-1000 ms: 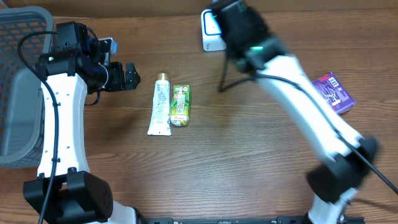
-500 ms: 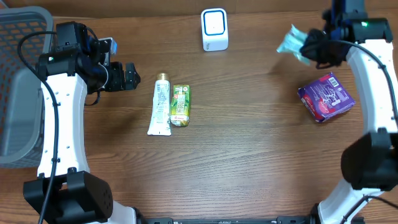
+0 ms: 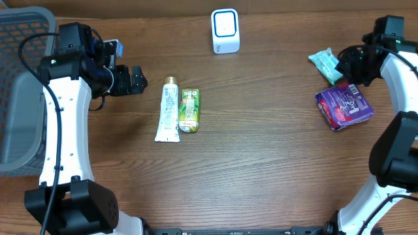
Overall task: Scan the item barcode
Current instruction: 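Carry the packet right and drop it beside the purple pouch, then reach the right gripper to the green tea carton and grasp it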
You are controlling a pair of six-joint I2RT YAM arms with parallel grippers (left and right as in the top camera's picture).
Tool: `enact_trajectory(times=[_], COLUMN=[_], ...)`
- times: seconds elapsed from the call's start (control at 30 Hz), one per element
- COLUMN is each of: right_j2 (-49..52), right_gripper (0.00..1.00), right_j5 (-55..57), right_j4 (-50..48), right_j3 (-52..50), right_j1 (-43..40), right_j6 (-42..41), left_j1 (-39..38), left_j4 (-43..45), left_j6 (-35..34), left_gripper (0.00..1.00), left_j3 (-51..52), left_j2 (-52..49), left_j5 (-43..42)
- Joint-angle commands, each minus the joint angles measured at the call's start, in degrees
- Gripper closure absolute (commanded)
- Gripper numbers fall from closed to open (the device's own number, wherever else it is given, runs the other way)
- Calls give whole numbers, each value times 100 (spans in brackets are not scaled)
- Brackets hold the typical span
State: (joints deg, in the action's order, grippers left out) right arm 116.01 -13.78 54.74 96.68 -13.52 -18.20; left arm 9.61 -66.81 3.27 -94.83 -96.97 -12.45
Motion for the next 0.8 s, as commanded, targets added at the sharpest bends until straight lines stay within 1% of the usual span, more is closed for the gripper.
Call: enact_trajectory(times=[0.0, 0.07, 0.13, 0.2, 0.23, 0.3, 0.37, 0.43, 0.47, 0.5, 0.63, 0.77], right_j2=[-260, -407, -568, -608, -568, -490, -378, -79, 11, 195, 442, 586], right_gripper=[62, 55, 46, 39, 31, 28, 28, 28, 27, 26, 26, 20], right_j5=[-776, -1255, -1609, -1744, -1729, -1720, -1646, -850, -584, -151, 463, 1401], right_j4=[238, 461, 603, 728, 737, 680, 527, 83, 11, -190, -566, -782], right_j3=[459, 623, 658, 656, 601, 520, 422, 236, 229, 229, 229, 229], right_j1=[-46, 94, 376, 872, 1327, 1766, 2223, 3268, 3512, 3998, 4750, 5390], right_j6=[136, 376, 518, 516, 511, 442, 313, 59, -44, -245, -564, -756], left_j1=[11, 11, 11, 11, 11, 11, 11, 11, 11, 11, 11, 11], left_j4=[0, -2, 0, 0, 0, 0, 0, 0, 0, 0, 0, 0], left_j6=[-72, -70, -70, -70, -70, -70, -70, -70, -70, -70, -70, -70], left_gripper=[0, 0, 0, 0, 1, 1, 0, 0, 0, 1, 0, 0], left_j3=[7, 7, 7, 7, 7, 7, 7, 7, 7, 7, 7, 7], left_j2=[184, 184, 184, 184, 184, 184, 184, 184, 184, 184, 184, 184], left_j5=[-50, -50, -50, -50, -50, -50, -50, -50, -50, -50, -50, -50])
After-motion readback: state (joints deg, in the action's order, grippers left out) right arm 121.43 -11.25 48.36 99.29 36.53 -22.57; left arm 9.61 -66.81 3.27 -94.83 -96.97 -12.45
